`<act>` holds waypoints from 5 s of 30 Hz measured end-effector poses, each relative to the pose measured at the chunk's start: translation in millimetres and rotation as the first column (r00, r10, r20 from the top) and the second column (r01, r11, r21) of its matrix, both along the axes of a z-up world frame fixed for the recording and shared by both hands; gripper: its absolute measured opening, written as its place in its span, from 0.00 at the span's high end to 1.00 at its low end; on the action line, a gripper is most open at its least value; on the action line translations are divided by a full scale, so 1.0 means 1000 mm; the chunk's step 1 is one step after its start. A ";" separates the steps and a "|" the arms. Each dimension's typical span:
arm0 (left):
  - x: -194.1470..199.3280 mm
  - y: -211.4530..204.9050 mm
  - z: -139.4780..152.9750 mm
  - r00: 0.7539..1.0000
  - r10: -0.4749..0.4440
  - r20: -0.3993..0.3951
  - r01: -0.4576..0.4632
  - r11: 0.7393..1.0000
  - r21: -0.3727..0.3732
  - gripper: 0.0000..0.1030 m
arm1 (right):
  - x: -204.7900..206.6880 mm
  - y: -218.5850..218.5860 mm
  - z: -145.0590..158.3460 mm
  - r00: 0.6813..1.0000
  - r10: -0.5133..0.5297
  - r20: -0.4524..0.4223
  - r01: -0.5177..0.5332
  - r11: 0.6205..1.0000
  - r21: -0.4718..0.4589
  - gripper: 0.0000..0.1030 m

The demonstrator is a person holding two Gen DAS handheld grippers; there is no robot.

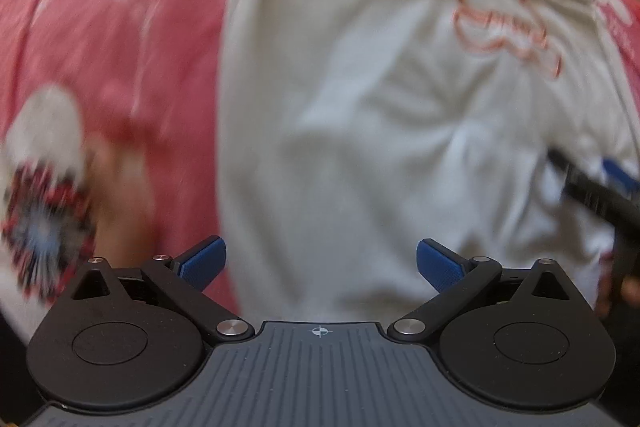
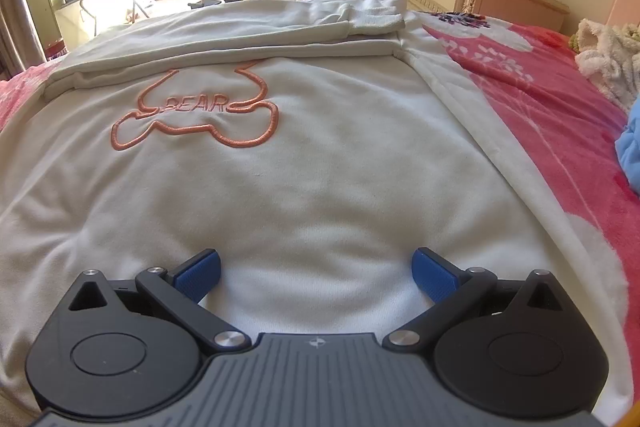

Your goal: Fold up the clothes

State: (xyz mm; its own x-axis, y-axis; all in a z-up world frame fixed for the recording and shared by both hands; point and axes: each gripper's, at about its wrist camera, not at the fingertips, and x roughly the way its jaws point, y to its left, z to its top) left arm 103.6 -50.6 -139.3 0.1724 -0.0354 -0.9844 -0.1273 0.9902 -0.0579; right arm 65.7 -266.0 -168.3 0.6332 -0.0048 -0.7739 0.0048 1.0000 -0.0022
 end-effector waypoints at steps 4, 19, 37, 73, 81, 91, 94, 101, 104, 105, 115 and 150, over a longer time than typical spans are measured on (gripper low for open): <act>-0.047 0.017 0.014 0.999 0.021 -0.043 -0.020 1.000 0.005 0.08 | -0.001 0.000 0.001 1.000 0.000 0.000 0.000 1.000 0.000 0.00; -0.066 0.019 -0.010 0.989 0.000 -0.149 -0.012 0.997 -0.081 0.65 | 0.000 -0.002 0.002 1.000 0.021 -0.008 -0.021 1.000 0.003 0.00; 0.054 0.010 0.024 0.972 0.147 0.181 -0.050 0.891 -0.450 0.99 | -0.002 -0.023 0.038 0.987 0.054 0.154 -0.075 0.988 0.138 0.02; -0.009 0.070 0.011 0.984 0.177 0.026 -0.161 0.938 -0.308 0.96 | -0.003 0.083 0.010 0.533 0.844 0.059 -0.722 0.418 0.551 0.76; -0.012 0.067 0.012 0.989 0.141 0.040 -0.122 0.946 -0.300 0.96 | 0.026 0.054 -0.006 0.720 0.690 0.067 -0.493 0.442 0.750 0.86; -0.009 0.036 0.005 0.998 -0.013 0.063 0.026 0.979 -0.204 0.90 | 0.034 0.044 -0.028 0.825 0.566 -0.001 -0.365 0.534 0.762 0.97; -0.008 0.028 0.003 0.997 -0.043 0.069 0.054 0.983 -0.174 0.88 | 0.031 0.051 -0.022 0.811 0.584 0.019 -0.420 0.561 0.713 0.97; -0.008 0.034 -0.001 0.998 -0.017 0.059 0.027 0.985 -0.172 0.88 | 0.028 0.029 -0.004 0.825 0.563 0.050 -0.440 0.584 0.683 0.94; -0.007 0.037 -0.001 0.998 -0.005 0.057 0.015 0.984 -0.176 0.88 | 0.031 0.023 0.000 0.830 0.555 0.053 -0.436 0.588 0.681 0.90; -0.008 0.037 0.000 0.998 -0.006 0.059 0.016 0.985 -0.175 0.88 | 0.032 0.024 0.001 0.826 0.561 0.056 -0.444 0.585 0.679 0.84; -0.009 0.012 0.037 0.916 -0.339 0.215 0.355 0.934 -0.036 0.75 | 0.034 0.013 0.009 0.821 0.565 0.080 -0.461 0.574 0.677 0.68; -0.008 -0.038 0.035 0.327 -0.918 0.225 0.942 0.335 -0.005 1.00 | -0.126 -0.244 0.041 0.876 -0.298 -0.380 0.477 0.656 0.585 0.60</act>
